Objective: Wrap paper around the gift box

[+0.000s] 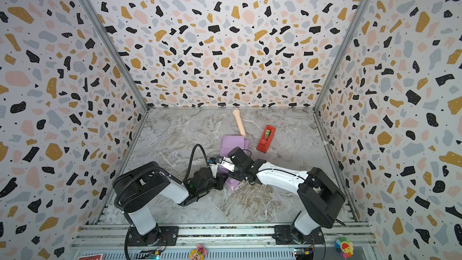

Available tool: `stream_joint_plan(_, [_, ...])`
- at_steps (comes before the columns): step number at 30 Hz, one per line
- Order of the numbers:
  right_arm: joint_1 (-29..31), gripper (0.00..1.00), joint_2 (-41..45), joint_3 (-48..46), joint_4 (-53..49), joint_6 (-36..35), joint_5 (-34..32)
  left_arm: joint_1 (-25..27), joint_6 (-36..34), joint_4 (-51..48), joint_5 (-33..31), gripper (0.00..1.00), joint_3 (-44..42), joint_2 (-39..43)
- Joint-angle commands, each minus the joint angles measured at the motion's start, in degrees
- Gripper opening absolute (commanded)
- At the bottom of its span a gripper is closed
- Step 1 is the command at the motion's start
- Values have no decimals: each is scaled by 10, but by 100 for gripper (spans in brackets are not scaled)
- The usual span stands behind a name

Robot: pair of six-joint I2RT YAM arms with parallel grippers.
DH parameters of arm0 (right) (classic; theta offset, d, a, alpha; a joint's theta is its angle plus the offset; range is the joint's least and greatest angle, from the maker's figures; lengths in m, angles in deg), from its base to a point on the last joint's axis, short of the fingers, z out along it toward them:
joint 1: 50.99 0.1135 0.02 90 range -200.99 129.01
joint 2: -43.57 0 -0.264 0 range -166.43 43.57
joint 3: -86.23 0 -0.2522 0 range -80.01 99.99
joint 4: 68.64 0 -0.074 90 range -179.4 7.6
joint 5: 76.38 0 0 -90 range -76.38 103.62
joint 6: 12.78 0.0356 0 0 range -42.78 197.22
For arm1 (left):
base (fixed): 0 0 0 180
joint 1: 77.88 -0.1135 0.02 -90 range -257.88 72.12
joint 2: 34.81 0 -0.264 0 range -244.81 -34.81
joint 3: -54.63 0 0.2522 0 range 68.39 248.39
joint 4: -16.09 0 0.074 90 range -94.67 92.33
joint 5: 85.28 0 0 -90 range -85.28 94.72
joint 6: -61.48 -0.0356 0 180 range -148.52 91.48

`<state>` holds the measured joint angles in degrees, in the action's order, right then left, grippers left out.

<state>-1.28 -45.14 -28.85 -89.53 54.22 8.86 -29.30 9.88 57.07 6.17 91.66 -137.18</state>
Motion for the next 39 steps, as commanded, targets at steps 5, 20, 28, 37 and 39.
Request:
stream_joint_plan(5, [-8, 38, -34, -23, -89, 26, 12, 5, -31, 54, -1, 8, -34, -10])
stream_joint_plan(20, [-18, 36, -46, -15, -91, 42, 23, 10, -153, 33, -20, 6, -65, 13])
stream_joint_plan(28, [-21, 36, -41, -16, -91, 45, 23, 27, -216, -17, -33, 6, -43, 8])
stream_joint_plan(37, [-25, 36, -37, -16, -93, 50, 30, 54, -248, 15, -41, 5, -68, 21])
stream_joint_plan(39, [-26, 36, -37, -16, -92, 51, 32, 56, -253, 18, -38, 5, -75, 27])
